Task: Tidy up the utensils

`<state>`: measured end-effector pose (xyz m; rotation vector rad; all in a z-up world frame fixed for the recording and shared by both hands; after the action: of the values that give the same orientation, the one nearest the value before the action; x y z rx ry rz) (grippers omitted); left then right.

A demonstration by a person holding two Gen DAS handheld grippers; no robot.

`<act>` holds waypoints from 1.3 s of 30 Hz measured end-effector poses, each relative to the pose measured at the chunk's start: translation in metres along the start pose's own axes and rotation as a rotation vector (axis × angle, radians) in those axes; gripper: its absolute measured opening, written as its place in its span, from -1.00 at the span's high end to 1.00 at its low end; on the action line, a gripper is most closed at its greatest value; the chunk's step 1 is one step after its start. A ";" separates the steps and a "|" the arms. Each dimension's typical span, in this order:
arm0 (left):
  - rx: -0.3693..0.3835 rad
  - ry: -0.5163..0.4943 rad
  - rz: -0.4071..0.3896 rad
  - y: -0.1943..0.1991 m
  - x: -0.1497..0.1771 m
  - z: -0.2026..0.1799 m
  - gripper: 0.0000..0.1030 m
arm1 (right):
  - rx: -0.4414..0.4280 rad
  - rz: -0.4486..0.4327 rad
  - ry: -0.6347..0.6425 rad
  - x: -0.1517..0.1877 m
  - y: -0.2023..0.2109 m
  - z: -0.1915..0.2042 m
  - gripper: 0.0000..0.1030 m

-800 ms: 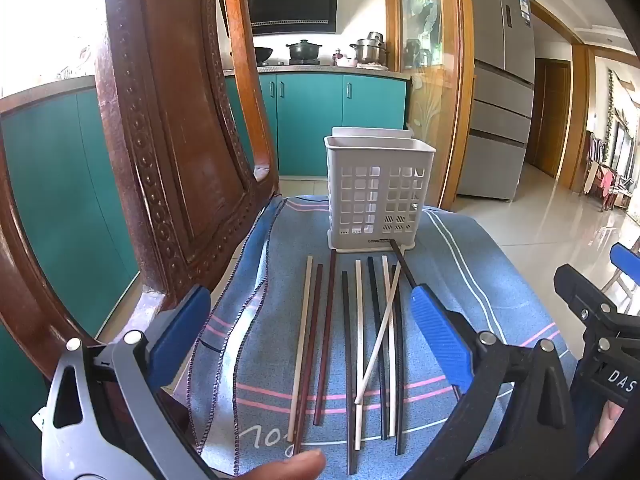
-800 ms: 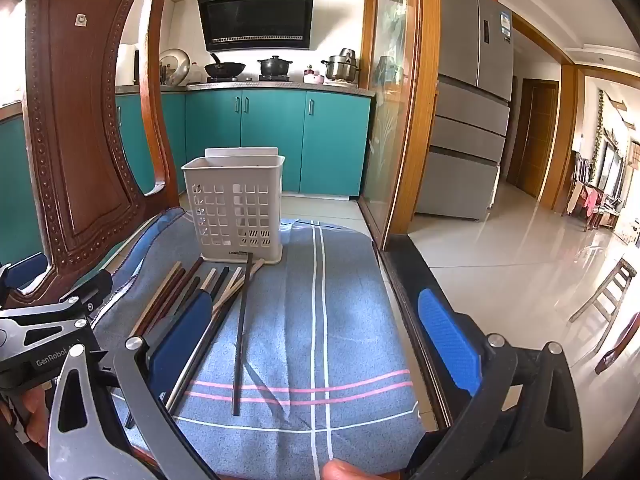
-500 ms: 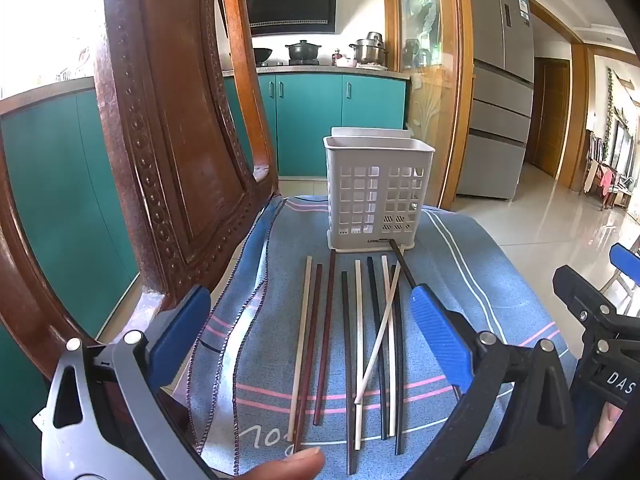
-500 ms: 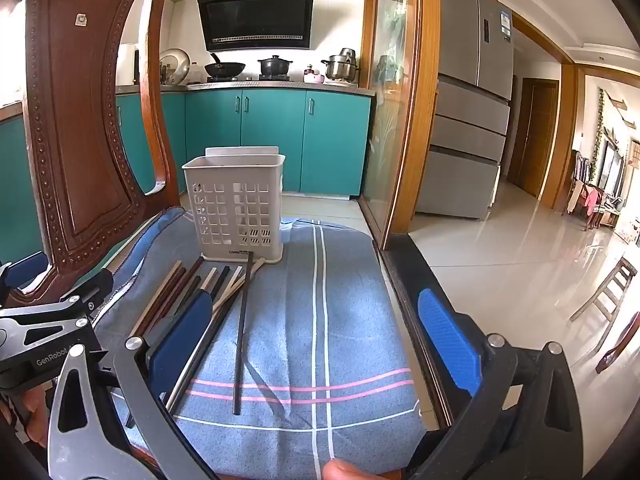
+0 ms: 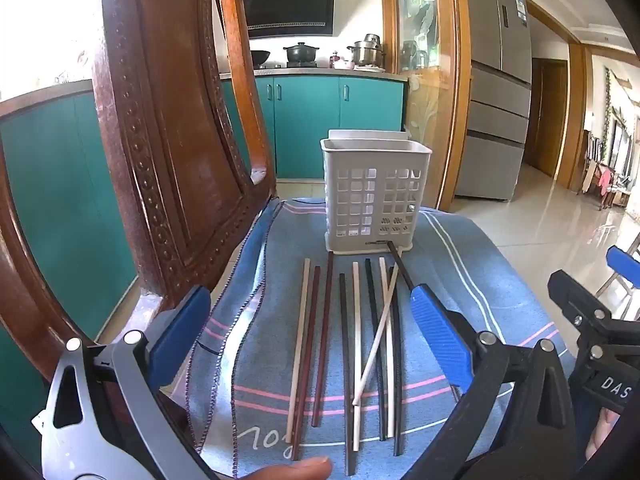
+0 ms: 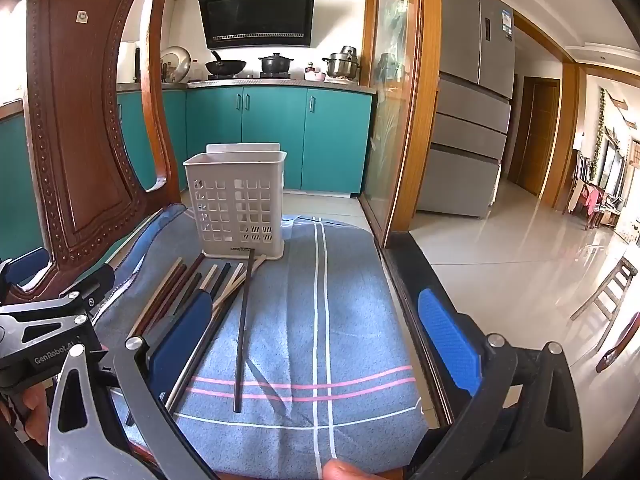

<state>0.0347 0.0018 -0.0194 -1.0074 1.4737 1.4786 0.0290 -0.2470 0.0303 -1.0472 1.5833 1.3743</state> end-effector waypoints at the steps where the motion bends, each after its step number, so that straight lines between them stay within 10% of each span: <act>1: 0.000 0.001 0.003 -0.004 0.005 -0.004 -0.94 | -0.001 0.002 0.000 0.000 -0.001 0.000 -0.95; 39: 0.001 0.005 0.017 0.001 0.002 -0.002 -0.94 | -0.011 0.015 0.011 0.002 -0.007 0.004 -0.95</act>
<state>0.0330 0.0000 -0.0213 -1.0009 1.4903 1.4879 0.0350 -0.2435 0.0258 -1.0533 1.5963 1.3914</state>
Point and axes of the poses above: each gripper's, at about its wrist camera, not at the fingertips, and y roughly against the way its jaws point, z to its left, x to its underside, the point moved 4 cm from there along -y, roughly the way its jaws point, and after that the axes turned 8 degrees about -z, right-handed, at the moved point
